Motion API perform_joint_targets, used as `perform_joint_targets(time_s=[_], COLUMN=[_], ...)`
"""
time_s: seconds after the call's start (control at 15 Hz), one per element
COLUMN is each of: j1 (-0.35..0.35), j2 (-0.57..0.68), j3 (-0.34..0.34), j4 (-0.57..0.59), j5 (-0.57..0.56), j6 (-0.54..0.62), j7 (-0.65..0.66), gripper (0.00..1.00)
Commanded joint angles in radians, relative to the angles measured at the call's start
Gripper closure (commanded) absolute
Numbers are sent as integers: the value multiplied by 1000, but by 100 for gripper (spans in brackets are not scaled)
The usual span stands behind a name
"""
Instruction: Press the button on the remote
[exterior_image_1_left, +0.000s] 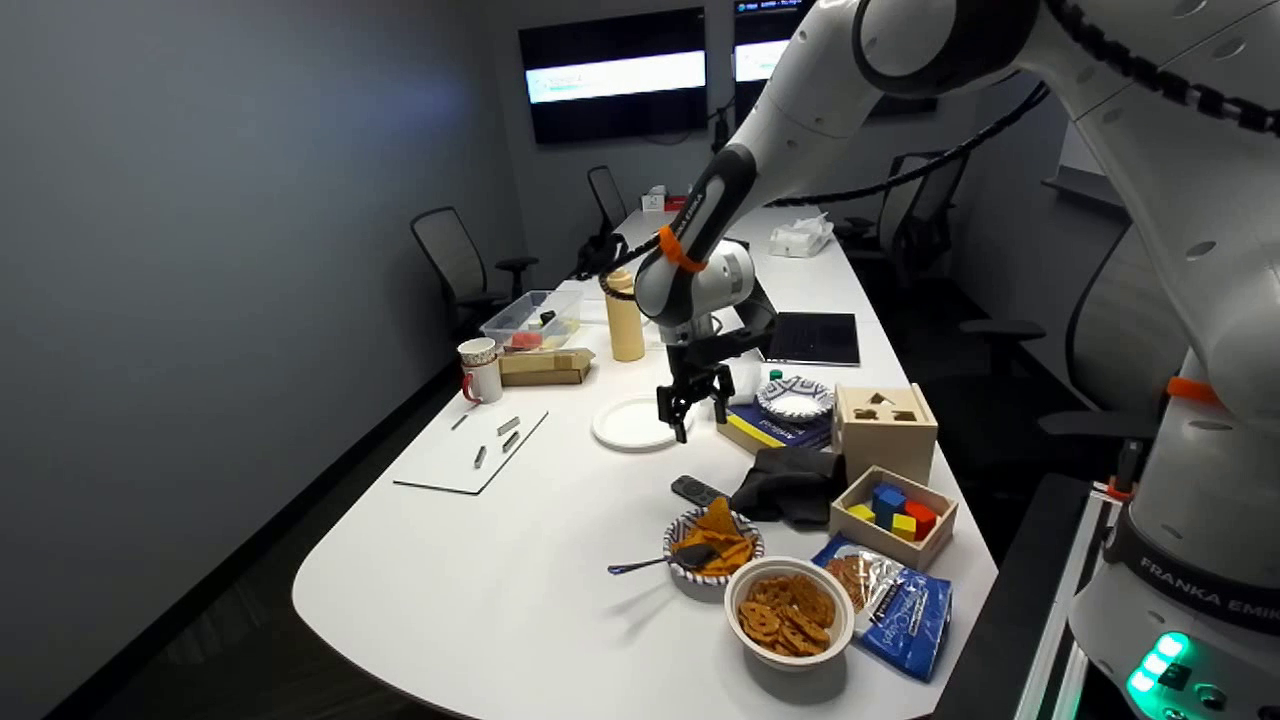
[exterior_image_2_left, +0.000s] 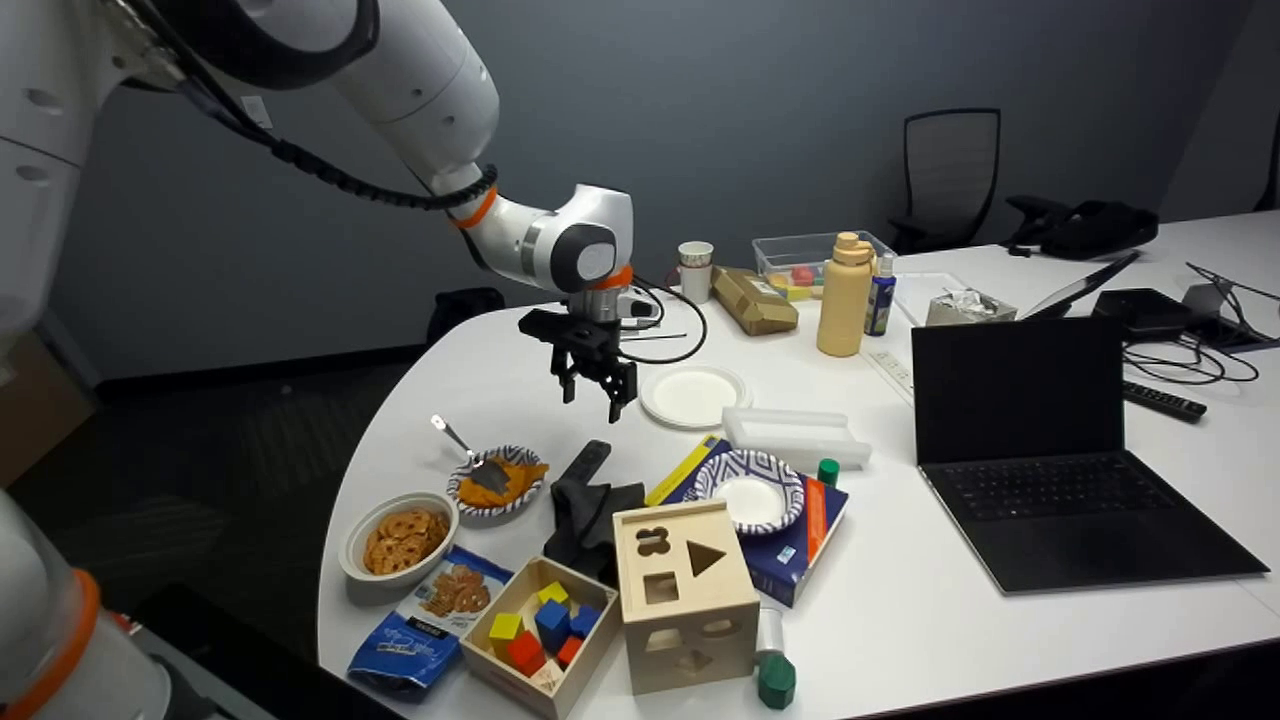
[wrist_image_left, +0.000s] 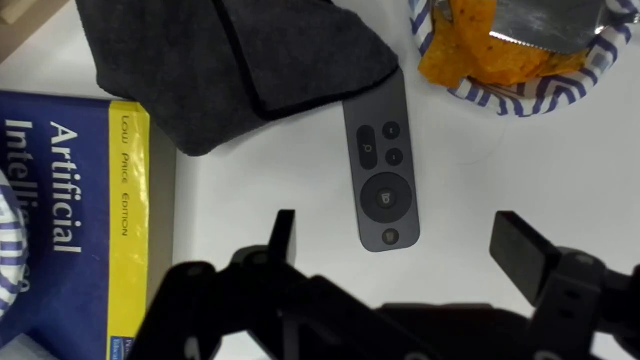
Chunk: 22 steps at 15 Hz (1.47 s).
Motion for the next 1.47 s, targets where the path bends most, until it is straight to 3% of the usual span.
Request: perform_joint_targets(time_s=[0.0, 0.13, 0.53, 0.73, 1.4], j1=[-17, -19, -33, -41, -39], j2=[109, 149, 229, 246, 303], j3=[22, 26, 34, 41, 62], j4=[125, 165, 247, 264, 351], j5=[-7, -9, -3, 3, -6], j6=[-44, -55, -102, -129, -265], j7=[-20, -29, -55, -60, -102], gripper=[26, 30, 79, 99, 100])
